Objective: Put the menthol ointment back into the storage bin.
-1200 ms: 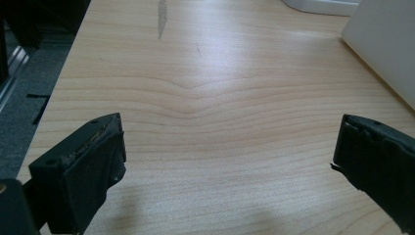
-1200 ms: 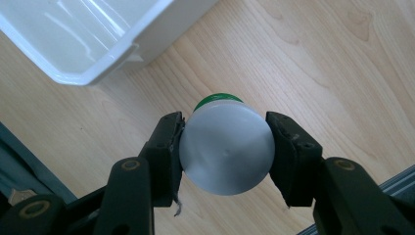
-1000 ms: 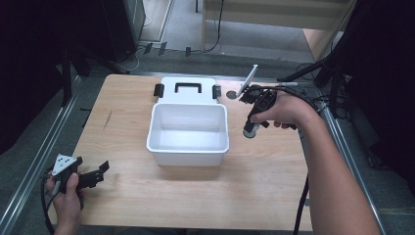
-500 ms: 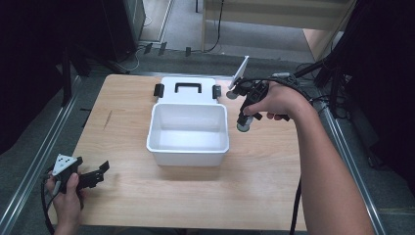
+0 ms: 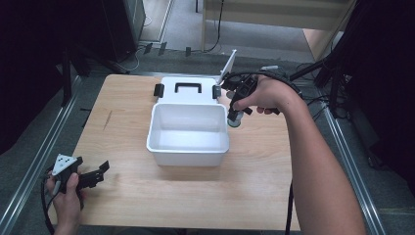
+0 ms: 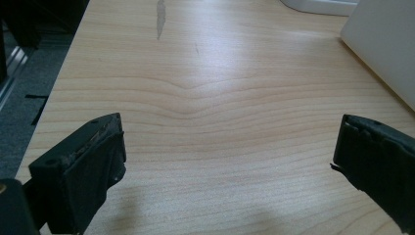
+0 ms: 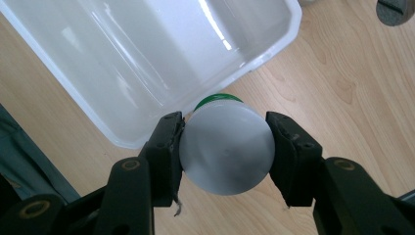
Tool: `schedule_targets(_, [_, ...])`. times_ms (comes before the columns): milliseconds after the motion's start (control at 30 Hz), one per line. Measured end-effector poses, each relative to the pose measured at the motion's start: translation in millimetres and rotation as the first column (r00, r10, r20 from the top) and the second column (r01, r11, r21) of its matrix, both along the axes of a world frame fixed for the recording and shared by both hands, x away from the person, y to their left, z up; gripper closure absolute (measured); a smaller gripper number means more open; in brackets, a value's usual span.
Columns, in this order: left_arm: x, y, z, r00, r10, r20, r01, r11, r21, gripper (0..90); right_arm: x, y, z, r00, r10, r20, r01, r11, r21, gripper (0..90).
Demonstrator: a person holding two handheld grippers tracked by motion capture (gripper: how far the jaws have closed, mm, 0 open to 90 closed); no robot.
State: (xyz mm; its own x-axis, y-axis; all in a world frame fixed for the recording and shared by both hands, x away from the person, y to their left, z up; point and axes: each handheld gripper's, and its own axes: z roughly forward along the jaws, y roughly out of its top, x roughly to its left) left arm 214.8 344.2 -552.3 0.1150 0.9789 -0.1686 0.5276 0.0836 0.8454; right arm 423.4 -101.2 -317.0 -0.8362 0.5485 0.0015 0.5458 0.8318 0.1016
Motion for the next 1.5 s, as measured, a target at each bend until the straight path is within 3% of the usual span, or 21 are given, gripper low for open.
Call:
schedule_targets(633, [0.0,0.3,0.0,1.0,0.0,-0.001,0.0,1.0,-0.001,0.0,2.5,23.8,-7.6,0.995,0.098,0.017,-0.099,0.995,0.023,51.7])
schedule_targets(1500, [-0.1,0.3,0.1,1.0,0.0,-0.002,0.0,1.0,0.0,0.0,1.7,40.9,-17.7,0.9841,0.176,0.022,-0.177,0.984,0.022,51.7])
